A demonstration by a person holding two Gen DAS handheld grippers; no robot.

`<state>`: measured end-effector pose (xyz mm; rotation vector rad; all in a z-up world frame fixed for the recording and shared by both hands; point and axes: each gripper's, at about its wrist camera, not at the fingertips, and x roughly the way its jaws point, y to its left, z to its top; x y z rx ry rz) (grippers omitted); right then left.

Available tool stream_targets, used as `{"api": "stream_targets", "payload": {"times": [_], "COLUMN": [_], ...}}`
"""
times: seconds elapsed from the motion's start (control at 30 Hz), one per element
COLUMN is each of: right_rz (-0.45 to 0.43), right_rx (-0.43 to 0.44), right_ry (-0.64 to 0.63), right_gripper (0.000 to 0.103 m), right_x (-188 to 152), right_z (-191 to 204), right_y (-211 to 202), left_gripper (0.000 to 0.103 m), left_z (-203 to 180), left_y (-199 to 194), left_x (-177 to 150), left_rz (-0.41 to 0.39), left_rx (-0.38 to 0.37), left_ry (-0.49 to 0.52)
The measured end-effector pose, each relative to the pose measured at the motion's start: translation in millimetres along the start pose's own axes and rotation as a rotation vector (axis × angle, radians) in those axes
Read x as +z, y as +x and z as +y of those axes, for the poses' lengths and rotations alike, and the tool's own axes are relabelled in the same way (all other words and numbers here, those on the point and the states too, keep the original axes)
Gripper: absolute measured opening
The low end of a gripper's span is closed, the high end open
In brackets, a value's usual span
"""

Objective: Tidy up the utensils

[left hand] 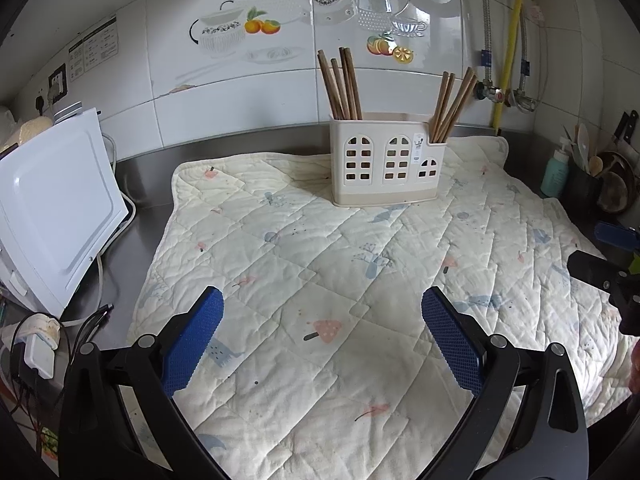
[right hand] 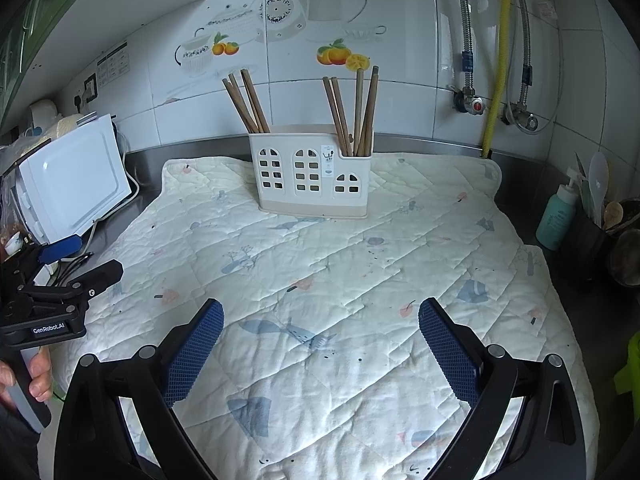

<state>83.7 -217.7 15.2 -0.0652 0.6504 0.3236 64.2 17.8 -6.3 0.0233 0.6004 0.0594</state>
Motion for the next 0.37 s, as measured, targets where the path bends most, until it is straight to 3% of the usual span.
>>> {"api": "stream_targets", "payload": {"times": [0.37], "right_rz": [0.004], "right_rx": [0.001], "right_ry": [0.007], "right_gripper": [0.095], "right_x": [-0.9], "right_z": [-2.6], "right_y": [0.6], "left_gripper": [0.098], "left_z": [-1.7], "left_y": [0.4], "left_x": [0.9], "left_rz": [0.007], "left_rx": [-0.007], "left_ry": [0.005]}}
